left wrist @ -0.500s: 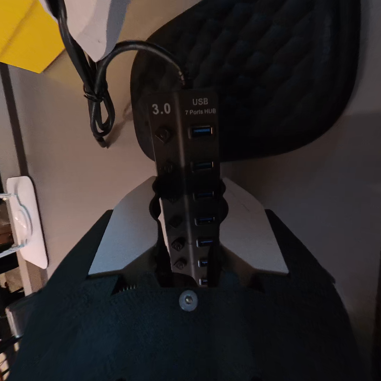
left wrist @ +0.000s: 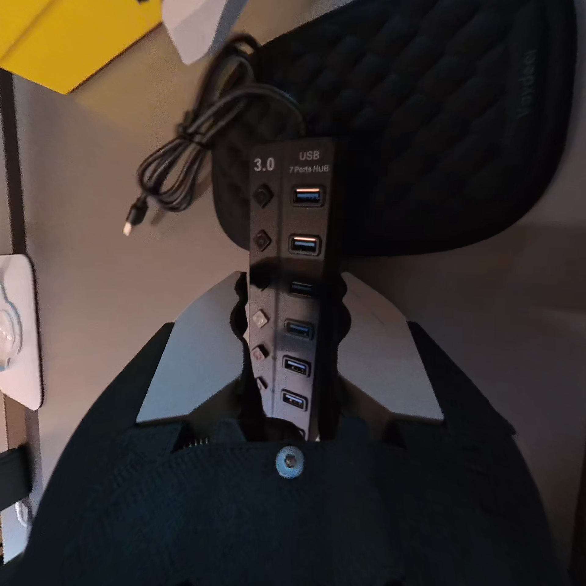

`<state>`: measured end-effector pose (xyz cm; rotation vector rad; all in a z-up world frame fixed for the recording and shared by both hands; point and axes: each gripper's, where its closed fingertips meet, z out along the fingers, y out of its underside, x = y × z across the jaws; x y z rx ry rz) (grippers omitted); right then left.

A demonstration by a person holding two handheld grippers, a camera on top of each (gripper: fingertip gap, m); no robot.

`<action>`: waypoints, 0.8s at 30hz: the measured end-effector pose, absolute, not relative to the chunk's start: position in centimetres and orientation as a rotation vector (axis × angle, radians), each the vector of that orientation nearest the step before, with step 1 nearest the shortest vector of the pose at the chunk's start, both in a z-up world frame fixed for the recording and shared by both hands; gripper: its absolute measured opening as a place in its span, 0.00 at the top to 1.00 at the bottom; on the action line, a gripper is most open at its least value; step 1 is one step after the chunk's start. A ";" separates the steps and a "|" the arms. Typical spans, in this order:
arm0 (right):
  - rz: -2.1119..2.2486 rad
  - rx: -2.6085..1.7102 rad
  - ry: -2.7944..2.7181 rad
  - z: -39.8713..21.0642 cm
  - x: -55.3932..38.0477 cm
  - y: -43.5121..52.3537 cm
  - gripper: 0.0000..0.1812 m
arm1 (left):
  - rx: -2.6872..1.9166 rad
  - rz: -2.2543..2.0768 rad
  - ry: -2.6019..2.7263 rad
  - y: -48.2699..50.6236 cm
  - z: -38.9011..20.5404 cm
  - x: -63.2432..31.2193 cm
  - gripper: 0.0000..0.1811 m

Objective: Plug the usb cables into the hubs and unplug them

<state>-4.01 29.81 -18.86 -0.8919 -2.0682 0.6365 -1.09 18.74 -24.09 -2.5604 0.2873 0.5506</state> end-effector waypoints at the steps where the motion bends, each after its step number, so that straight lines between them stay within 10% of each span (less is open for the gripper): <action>1: 0.647 -0.875 -2.051 -18.5 -4.0 29.8 0.83 | -2.555 0.567 0.274 18.6 -24.0 -1.3 0.70; 12: 0.863 -0.711 -1.849 -13.7 -3.7 29.0 0.72 | -2.181 0.517 -0.047 13.4 -16.2 -1.1 0.62; 24: 0.830 -0.672 -1.837 -13.3 -3.9 28.3 0.73 | -2.001 0.897 -1.191 -21.5 -13.7 -8.2 0.73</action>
